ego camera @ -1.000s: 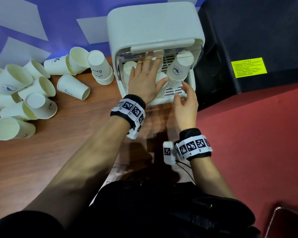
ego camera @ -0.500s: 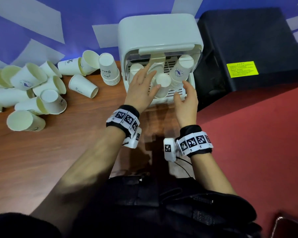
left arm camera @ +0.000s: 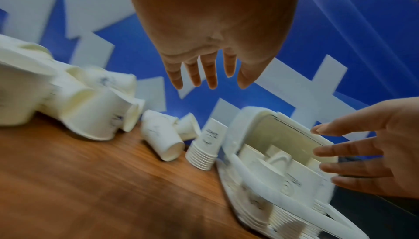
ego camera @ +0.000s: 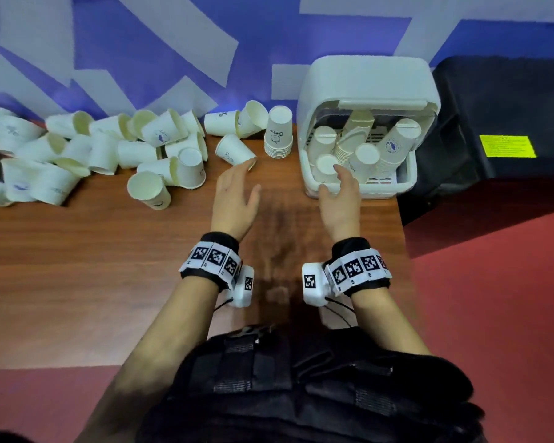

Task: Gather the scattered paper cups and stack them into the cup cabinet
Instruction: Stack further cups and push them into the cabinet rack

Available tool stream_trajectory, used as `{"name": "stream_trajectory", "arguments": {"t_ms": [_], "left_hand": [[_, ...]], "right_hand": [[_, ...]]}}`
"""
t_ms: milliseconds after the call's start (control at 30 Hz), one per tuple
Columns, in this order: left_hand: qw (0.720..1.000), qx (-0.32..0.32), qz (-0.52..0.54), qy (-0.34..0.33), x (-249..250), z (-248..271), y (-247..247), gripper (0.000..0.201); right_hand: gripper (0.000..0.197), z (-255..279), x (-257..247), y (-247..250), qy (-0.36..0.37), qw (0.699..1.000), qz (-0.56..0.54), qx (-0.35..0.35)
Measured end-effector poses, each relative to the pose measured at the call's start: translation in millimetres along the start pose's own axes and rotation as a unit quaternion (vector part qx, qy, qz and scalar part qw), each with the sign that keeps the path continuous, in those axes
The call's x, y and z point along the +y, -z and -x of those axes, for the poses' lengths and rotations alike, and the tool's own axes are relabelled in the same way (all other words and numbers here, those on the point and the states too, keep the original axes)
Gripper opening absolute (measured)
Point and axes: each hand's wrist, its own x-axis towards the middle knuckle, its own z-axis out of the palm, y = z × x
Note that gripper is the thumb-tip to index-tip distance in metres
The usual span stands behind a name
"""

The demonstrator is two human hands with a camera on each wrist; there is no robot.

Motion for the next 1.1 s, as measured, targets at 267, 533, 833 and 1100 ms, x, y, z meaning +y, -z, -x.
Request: {"name": "stream_trajectory", "arguments": {"t_ms": [267, 533, 833, 1100], "left_hand": [[0.998, 0.026, -0.021, 0.058, -68, 22, 83, 0.043], [0.996, -0.009, -0.025, 0.083, -137, 19, 145, 0.043], [0.987, -0.109, -0.044, 0.107, -177, -16, 156, 0.061], [0.970, -0.184, -0.046, 0.152, -201, -39, 139, 0.077]], "right_hand": [[0.048, 38, -57, -86, 0.022, 0.998, 0.007, -0.060], [0.049, 71, -93, -171, 0.001, 0.996, 0.015, -0.087], [0.049, 71, -100, -218, -0.031, 0.997, 0.042, -0.061], [0.046, 31, -112, -247, -0.015, 0.996, 0.061, -0.065]]}}
